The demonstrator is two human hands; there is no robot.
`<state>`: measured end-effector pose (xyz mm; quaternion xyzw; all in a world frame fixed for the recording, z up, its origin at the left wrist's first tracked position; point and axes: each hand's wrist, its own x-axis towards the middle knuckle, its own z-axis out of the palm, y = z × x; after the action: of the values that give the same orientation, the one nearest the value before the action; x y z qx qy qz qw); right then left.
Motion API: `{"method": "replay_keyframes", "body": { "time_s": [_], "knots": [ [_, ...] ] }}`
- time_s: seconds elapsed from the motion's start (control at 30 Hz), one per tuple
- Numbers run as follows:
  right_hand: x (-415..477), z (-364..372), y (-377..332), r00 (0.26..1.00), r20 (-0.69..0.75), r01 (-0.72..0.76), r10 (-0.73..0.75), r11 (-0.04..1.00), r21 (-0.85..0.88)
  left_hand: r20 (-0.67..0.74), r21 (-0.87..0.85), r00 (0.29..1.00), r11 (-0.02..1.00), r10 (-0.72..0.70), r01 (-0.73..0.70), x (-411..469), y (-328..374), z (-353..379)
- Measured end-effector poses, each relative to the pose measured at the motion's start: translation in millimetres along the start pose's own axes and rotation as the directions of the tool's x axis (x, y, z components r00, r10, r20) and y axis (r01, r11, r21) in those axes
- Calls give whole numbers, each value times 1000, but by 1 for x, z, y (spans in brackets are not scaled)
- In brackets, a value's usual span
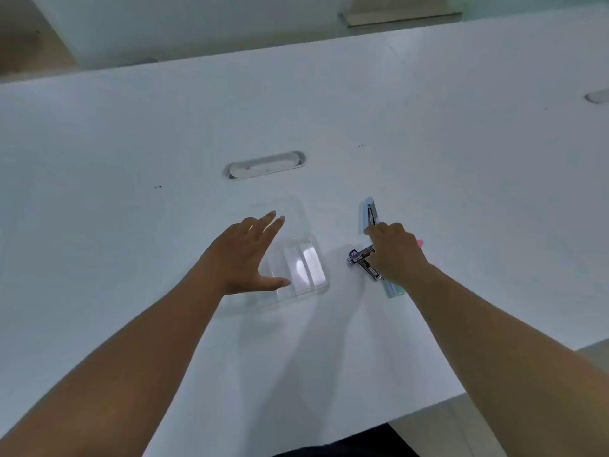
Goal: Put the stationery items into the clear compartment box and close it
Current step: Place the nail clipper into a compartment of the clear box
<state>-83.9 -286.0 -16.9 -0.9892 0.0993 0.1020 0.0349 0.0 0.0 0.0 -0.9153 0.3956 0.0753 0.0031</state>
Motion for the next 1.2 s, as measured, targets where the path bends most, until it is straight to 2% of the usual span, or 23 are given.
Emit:
{"method": "replay_keyframes", "body": {
  "time_s": [0.13,0.27,0.47,0.57,0.77,0.9,0.97,1.07,1.2],
  "knots": [
    [6,20,12,998,25,62,-60,995,-83,131,-12,989,998,-66,68,0,1,27],
    [20,38,20,991,18,132,-131,987,-90,178,-9,978,994,-107,110,1,0,47],
    [35,49,23,970,46,244,-240,949,-201,245,34,955,985,-170,167,-1,1,60],
    [39,50,24,956,27,292,-294,931,-220,225,64,960,985,-168,157,-2,4,64],
    [45,47,21,951,37,308,-308,925,-221,164,104,966,977,-200,185,2,9,68],
    [45,37,15,964,13,264,-264,960,-96,155,114,962,971,-226,210,3,11,72],
    [43,29,6,980,12,195,-197,977,91,152,113,959,968,-239,224,3,12,74],
    [40,22,-13,994,36,82,-101,933,350,142,107,955,964,-259,245,3,13,77],
    [36,24,-36,998,63,-34,1,859,510,121,65,948,955,-296,290,2,16,82]
  ]
}}
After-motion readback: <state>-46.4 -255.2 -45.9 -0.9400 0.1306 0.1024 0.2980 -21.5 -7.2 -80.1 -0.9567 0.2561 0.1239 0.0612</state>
